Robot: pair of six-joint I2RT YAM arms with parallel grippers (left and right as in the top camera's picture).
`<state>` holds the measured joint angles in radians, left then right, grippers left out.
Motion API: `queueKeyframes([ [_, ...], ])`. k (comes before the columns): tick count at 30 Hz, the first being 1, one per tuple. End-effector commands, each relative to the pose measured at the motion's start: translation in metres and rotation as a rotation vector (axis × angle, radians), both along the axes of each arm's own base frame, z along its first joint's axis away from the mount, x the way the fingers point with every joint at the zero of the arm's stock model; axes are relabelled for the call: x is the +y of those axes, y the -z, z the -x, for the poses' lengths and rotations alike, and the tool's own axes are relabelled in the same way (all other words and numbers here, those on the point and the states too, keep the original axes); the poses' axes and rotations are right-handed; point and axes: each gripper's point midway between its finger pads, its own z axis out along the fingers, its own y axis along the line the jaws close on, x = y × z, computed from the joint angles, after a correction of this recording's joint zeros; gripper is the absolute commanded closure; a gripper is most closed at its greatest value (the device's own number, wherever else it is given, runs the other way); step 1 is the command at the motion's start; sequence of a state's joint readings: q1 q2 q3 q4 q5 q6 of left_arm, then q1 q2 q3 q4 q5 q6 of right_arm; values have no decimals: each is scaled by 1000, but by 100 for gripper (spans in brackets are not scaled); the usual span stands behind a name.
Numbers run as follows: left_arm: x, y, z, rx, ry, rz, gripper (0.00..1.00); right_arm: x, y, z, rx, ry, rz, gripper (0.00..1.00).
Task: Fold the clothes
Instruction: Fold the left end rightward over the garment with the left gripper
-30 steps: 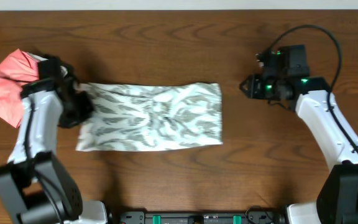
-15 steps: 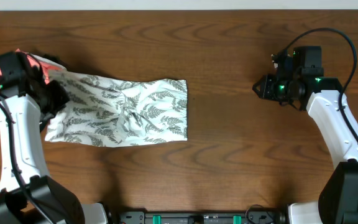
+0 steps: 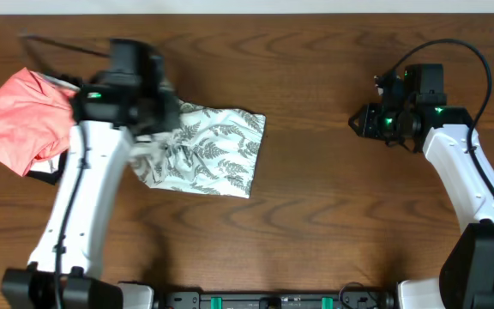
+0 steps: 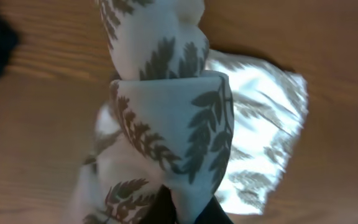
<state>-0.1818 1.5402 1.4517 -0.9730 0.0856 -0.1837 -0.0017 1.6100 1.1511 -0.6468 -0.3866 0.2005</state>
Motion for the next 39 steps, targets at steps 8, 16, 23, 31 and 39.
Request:
queueKeyframes([
  [8, -85, 65, 17, 169, 195, -83, 94, 4, -7, -2, -20, -24, -23, 71],
  [16, -120, 104, 30, 254, 258, -116, 94, 4, -7, -2, -20, -24, -24, 71],
  [23, -141, 111, 41, 257, 314, -125, 85, 5, -7, -2, -20, -26, -27, 70],
  [31, -150, 108, 46, 248, 340, -124, 48, 5, -7, -2, -20, -27, -27, 71],
  [39, -125, 40, 31, 70, 274, -63, 49, 53, -28, 4, -135, -293, -153, 95],
])
